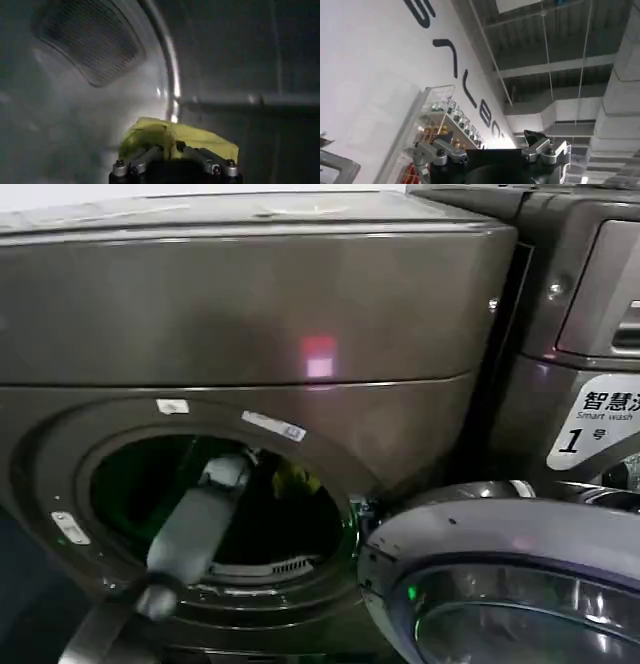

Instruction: Grasp the clothes from the dryer.

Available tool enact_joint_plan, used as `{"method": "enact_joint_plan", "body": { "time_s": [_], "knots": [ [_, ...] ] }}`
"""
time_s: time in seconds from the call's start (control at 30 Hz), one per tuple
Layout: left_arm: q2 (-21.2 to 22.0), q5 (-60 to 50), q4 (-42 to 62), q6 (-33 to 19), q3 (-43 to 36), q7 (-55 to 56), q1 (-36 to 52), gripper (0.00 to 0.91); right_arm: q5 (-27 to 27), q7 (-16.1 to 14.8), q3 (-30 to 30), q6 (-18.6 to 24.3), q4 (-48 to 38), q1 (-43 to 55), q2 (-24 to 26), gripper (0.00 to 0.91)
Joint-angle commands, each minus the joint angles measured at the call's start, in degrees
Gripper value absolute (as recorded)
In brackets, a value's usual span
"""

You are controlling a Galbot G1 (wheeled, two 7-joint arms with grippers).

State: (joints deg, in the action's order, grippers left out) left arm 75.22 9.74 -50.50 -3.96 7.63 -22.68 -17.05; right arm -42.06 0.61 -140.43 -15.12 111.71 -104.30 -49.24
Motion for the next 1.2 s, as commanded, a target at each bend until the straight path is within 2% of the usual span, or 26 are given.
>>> {"method": "enact_joint_plan", "body": {
  "time_s": [0.03, 0.27, 0.47, 0.57, 1.2],
  "knots": [
    [3.3, 4.0, -17.8, -3.6, 12.3, 15.6, -13.2, 0.000, 1.2, -1.4, 0.3, 1.8, 0.3, 0.0, -0.3, 0.907],
    [5.4, -1.0, -26.9, -3.4, 14.8, 19.7, -20.7, 0.000, 1.1, -1.7, 0.0, 1.8, 0.2, 0.4, -0.1, 0.907],
    [6.2, 0.1, -31.9, 1.7, 15.2, 22.2, -22.7, 0.000, 0.6, -1.3, 0.0, 3.4, -0.2, 0.1, -0.1, 0.907],
    [6.4, 0.0, -32.2, 3.4, 15.5, 22.9, -23.0, 0.000, 0.5, -1.3, -0.1, 3.5, -0.3, 0.1, 0.0, 0.907],
    [6.0, -0.6, -31.4, 4.3, 15.1, 23.0, -22.0, 0.000, 0.7, -1.5, -0.9, 2.1, -0.1, 0.0, 0.0, 0.907]
  ]
}}
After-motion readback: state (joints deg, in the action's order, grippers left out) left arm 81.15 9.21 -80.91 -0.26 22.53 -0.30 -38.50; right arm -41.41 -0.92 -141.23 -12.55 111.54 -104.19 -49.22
